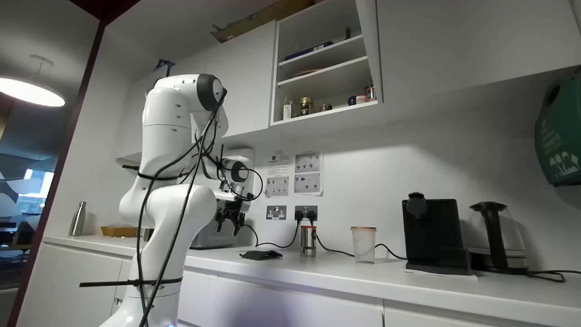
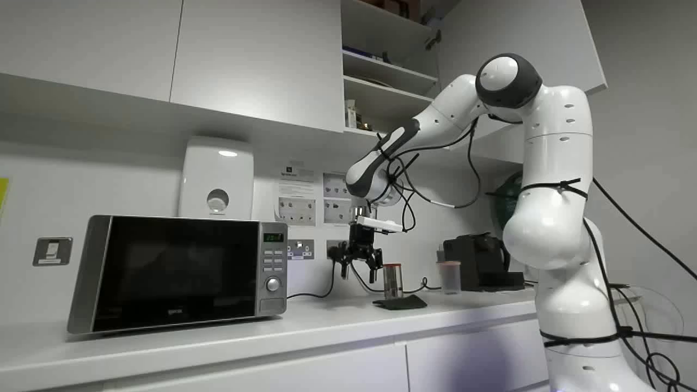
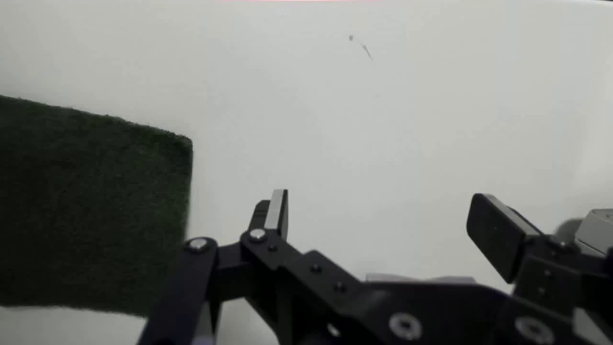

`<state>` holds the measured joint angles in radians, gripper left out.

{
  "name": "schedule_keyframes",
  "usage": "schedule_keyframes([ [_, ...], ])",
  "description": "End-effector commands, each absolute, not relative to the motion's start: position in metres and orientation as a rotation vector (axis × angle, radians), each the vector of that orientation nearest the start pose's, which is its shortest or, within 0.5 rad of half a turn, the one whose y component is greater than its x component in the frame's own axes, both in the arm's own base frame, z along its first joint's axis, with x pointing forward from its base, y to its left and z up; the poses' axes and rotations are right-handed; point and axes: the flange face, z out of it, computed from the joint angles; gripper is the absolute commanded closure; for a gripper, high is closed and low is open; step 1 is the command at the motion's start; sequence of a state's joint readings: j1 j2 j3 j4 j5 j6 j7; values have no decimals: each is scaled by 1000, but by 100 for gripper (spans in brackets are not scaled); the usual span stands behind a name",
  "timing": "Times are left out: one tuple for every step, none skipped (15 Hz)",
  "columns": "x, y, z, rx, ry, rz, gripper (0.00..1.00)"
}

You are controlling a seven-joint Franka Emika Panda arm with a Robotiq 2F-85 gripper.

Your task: Wipe the top of the microwave with the grey object

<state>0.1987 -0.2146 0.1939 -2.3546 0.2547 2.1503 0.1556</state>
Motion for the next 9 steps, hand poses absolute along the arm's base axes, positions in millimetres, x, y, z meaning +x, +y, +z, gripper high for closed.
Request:
schedule_keyframes([
  [431, 191, 415, -2970, -140, 57, 0],
  [431, 191, 415, -2970, -140, 57, 0],
  [431, 191, 415, -2970, -140, 57, 0],
  [431, 191, 415, -2970, -140, 57, 0],
  [431, 191, 415, -2970, -140, 57, 0],
  [431, 191, 415, -2970, -140, 57, 0],
  [431, 191, 415, -2970, -140, 57, 0],
  [432, 190, 415, -2979, -149, 54, 0],
  [432, 187, 414, -2990, -138, 51, 0],
])
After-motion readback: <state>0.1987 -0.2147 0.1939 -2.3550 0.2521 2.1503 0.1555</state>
